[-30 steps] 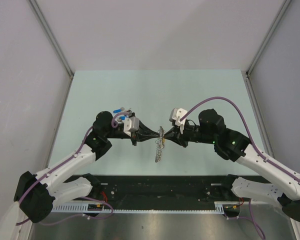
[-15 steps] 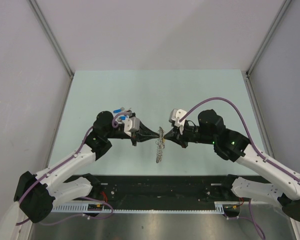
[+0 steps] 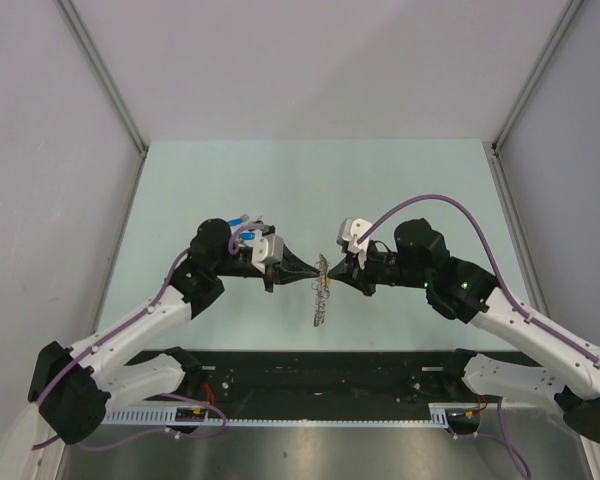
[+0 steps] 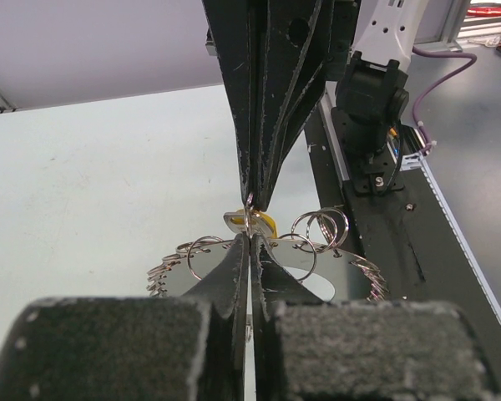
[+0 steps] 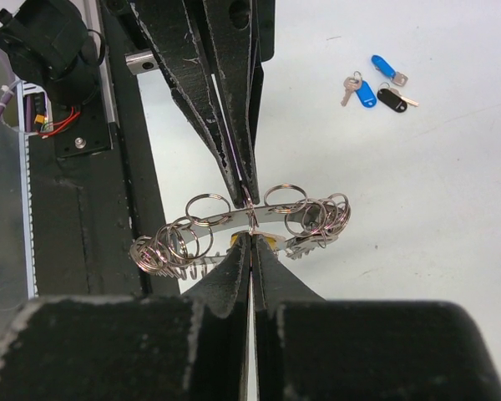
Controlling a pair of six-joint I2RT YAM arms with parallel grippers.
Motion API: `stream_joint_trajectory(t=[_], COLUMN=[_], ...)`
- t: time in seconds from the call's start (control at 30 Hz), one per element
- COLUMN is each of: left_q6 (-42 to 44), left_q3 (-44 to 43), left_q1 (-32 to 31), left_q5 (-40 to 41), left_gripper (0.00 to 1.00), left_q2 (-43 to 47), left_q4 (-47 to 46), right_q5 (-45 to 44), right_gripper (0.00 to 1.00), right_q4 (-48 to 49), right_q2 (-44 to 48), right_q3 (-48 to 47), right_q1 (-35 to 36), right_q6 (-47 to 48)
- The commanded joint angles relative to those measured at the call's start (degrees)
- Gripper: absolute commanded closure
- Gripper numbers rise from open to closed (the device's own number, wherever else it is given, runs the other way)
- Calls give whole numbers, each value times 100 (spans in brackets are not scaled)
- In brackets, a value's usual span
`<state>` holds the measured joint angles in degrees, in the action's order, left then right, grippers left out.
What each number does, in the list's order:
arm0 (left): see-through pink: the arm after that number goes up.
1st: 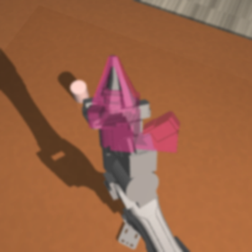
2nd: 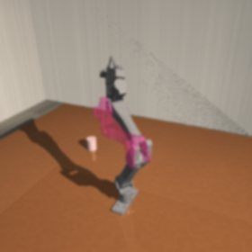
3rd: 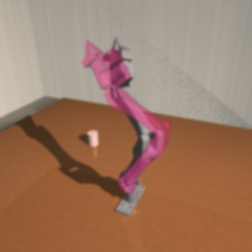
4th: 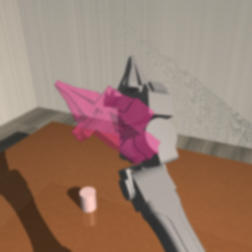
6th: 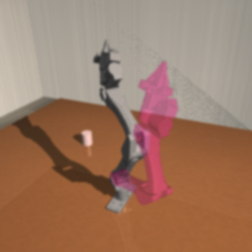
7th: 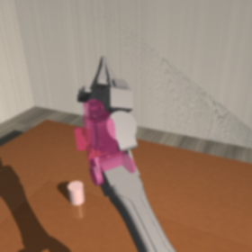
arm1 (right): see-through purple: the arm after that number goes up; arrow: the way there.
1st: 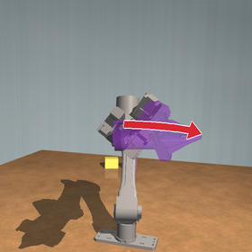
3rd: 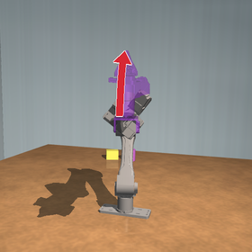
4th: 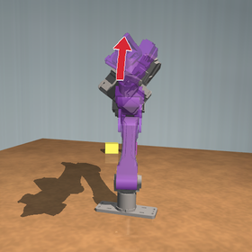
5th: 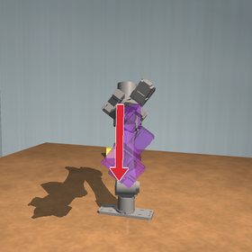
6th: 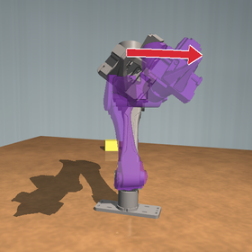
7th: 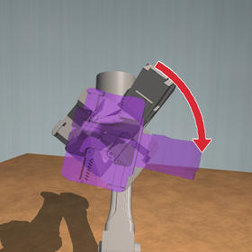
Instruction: Put the keys on the keyring
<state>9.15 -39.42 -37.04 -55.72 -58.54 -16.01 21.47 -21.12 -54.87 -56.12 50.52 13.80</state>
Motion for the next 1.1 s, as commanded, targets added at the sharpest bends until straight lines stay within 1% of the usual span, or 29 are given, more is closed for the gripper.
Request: stream_joint_trajectory(t=[0.0,0.27,1.07], left_q6=[280,473,905], left_q3=[-268,-347,-620], left_q1=[-84,-128,-269], left_q5=[-140,-219,-114], left_gripper=[100,100,100], left_q2=[-34,-26,-148], left_q4=[220,475,1258], right_q5=[85,120,155], right_gripper=[100,100,100], right_q4=[381,328,118], right_q2=[3,-68,-287], right_q3=[-154,-224,-549], right_q1=[28,37,133], right_q6=[44,79,228])
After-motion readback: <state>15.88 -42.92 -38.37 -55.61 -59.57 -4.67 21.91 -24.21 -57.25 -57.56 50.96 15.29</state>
